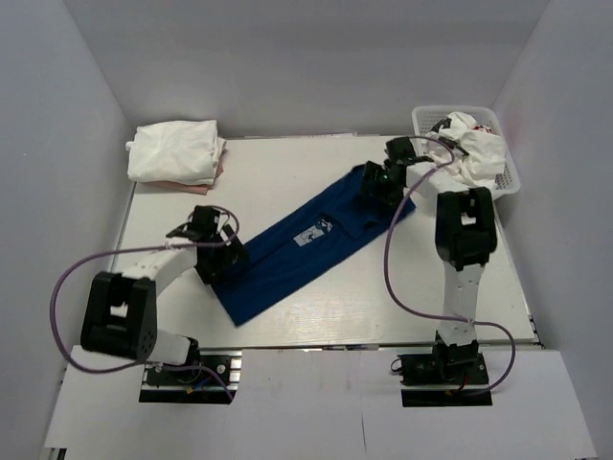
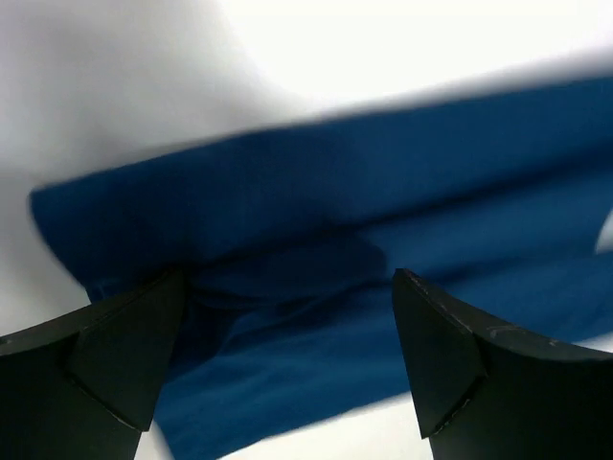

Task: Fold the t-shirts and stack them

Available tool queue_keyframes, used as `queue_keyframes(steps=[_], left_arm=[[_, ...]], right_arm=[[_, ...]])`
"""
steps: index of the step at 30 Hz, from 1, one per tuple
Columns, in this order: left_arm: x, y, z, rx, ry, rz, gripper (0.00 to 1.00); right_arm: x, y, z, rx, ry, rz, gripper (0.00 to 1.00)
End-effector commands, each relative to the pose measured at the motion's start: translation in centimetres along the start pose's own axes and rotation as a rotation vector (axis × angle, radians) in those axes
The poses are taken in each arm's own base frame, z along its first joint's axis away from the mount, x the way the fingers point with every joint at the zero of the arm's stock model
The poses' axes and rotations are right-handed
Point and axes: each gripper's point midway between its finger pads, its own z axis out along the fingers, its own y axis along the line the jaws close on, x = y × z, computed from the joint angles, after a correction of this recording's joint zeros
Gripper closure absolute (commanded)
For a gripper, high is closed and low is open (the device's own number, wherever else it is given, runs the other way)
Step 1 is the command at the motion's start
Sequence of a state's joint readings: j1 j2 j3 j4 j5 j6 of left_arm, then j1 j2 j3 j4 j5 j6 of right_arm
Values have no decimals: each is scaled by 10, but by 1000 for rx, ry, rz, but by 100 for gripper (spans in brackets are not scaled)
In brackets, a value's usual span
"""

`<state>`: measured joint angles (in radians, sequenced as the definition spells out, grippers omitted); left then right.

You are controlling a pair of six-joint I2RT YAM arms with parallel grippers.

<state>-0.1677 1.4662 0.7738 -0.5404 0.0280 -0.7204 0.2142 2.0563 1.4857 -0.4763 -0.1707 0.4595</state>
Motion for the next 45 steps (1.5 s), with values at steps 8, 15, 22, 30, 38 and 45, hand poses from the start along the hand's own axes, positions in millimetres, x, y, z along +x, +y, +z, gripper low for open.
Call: queue_keyframes(steps=[8, 15, 22, 30, 38, 45], left_arm=[[169, 4, -21, 44, 467, -77, 1], [246, 10, -25, -5, 671, 53, 1], [249, -20, -52, -33, 595, 251, 1], [186, -102, -105, 223, 280, 384, 1], [146, -95, -136, 229, 101, 345, 1], [117, -63, -164, 201, -50, 191, 1]], right_arm=[[-47, 105, 89, -145, 10, -269, 10], [-52, 165, 110, -294, -107, -268, 10], [-101, 156, 93, -176, -287, -248, 10], [-103, 209, 32, -280, -337, -413, 10], [-98, 241, -57, -210, -448, -562, 10], [0, 185, -60, -5, -252, -464, 10]])
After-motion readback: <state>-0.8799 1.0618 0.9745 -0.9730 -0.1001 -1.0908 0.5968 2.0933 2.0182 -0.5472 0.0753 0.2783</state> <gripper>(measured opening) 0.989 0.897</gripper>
